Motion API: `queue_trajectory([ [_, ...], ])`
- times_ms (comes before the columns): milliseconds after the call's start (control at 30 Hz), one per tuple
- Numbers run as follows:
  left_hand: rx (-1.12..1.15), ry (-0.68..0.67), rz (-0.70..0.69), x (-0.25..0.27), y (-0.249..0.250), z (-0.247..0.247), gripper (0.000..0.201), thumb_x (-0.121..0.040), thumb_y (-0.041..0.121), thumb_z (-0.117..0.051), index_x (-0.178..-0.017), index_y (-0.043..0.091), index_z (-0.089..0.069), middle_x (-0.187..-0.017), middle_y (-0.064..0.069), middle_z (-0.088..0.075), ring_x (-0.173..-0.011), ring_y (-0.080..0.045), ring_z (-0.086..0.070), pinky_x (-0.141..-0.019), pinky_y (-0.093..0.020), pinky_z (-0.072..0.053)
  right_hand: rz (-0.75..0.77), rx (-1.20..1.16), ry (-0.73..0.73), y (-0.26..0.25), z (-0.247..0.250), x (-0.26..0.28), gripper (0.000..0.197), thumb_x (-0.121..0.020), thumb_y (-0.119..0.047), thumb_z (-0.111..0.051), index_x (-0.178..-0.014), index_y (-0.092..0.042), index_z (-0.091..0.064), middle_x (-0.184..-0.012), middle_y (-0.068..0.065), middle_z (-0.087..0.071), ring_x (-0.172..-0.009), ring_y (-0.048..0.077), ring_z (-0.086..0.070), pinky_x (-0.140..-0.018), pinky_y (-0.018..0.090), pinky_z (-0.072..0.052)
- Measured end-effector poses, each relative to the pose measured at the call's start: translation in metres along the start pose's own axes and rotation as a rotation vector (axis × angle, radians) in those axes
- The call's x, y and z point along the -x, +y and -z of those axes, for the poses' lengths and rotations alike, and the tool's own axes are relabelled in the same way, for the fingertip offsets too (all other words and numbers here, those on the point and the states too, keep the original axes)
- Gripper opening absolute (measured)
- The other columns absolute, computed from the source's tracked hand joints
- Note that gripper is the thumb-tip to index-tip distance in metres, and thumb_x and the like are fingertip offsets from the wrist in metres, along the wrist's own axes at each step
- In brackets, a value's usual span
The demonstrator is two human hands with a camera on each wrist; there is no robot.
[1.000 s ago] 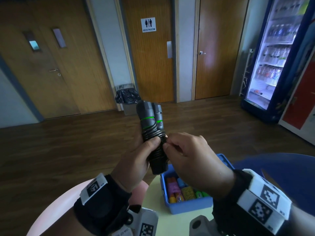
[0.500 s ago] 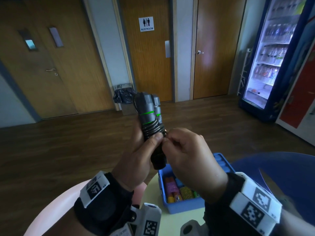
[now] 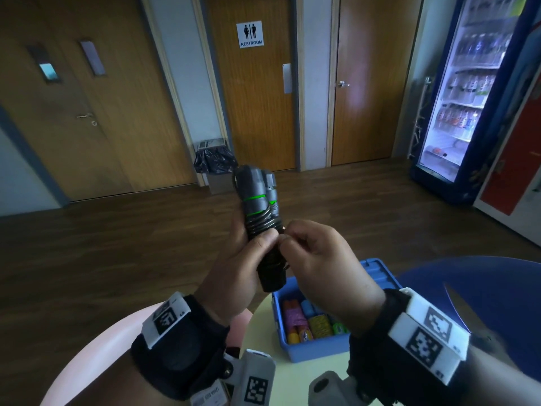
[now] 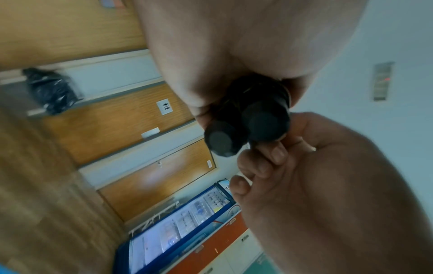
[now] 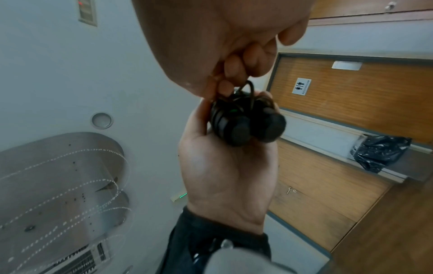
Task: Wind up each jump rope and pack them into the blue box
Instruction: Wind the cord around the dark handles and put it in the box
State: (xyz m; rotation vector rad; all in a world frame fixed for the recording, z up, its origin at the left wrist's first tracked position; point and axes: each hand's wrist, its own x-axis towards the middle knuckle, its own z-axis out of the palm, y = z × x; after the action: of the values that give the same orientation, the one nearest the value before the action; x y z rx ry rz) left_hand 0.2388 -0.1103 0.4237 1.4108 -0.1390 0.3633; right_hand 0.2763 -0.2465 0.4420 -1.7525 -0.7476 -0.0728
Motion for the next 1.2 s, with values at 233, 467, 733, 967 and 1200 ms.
queue_trajectory([
  [233, 0.105, 0.146, -0.04, 0.003, -0.001, 0.0, 0.057, -0.079, 0.028, -0.063, -0.127, 0.001, -0.05, -0.108, -0.021, -0.063, -0.102, -0.036, -0.06, -0.098, -0.054, -0.044, 0.039, 0.092, 0.131, 0.011, 0.0, 0.005, 0.03, -0.09, -0.042, -0.064, -0.074, -0.025, -0.046, -0.067, -0.013, -0.046, -0.064, 0.004, -0.045, -0.059, 0.015, -0.034],
  [467, -0.008, 0.088, -0.097, 0.003, 0.002, -0.001, 0.048, -0.076, 0.035, -0.064, -0.124, 0.036, -0.06, -0.108, -0.008, -0.068, -0.105, -0.025, -0.064, -0.087, -0.037, -0.052, 0.326, 0.347, 0.046, 0.001, 0.01, -0.001, 0.026, -0.097, -0.029, -0.044, -0.073, -0.019, -0.04, -0.07, -0.011, -0.045, -0.069, 0.016, -0.046, -0.064, 0.026, -0.031],
  [733, 0.045, -0.007, -0.065, 0.008, 0.003, -0.006, 0.045, -0.079, 0.026, -0.066, -0.122, 0.038, -0.061, -0.105, -0.014, -0.063, -0.097, -0.022, -0.063, -0.081, -0.033, -0.057, 0.407, 0.369, -0.009, 0.0, 0.014, -0.001, 0.025, -0.097, -0.02, -0.044, -0.074, -0.02, -0.036, -0.07, -0.006, -0.045, -0.066, 0.022, -0.044, -0.063, 0.032, -0.034],
  [967, 0.058, 0.012, -0.061, 0.004, 0.003, -0.008, 0.048, -0.081, 0.024, -0.064, -0.128, 0.027, -0.056, -0.102, -0.01, -0.066, -0.096, -0.02, -0.067, -0.077, -0.029, -0.056, 0.19, 0.104, -0.007, -0.006, 0.014, 0.001, 0.031, -0.099, -0.016, -0.051, -0.07, -0.016, -0.04, -0.06, -0.008, -0.042, -0.059, 0.01, -0.041, -0.054, 0.02, -0.032],
  [1200, 0.048, 0.057, -0.074, 0.001, 0.002, -0.008, 0.048, -0.075, 0.037, -0.065, -0.123, 0.036, -0.061, -0.107, -0.01, -0.067, -0.104, -0.024, -0.065, -0.09, -0.04, -0.053, 0.107, 0.032, -0.057, -0.004, 0.015, -0.007, 0.03, -0.099, -0.017, -0.054, -0.071, -0.013, -0.045, -0.059, -0.009, -0.045, -0.058, 0.006, -0.041, -0.053, 0.02, -0.034],
])
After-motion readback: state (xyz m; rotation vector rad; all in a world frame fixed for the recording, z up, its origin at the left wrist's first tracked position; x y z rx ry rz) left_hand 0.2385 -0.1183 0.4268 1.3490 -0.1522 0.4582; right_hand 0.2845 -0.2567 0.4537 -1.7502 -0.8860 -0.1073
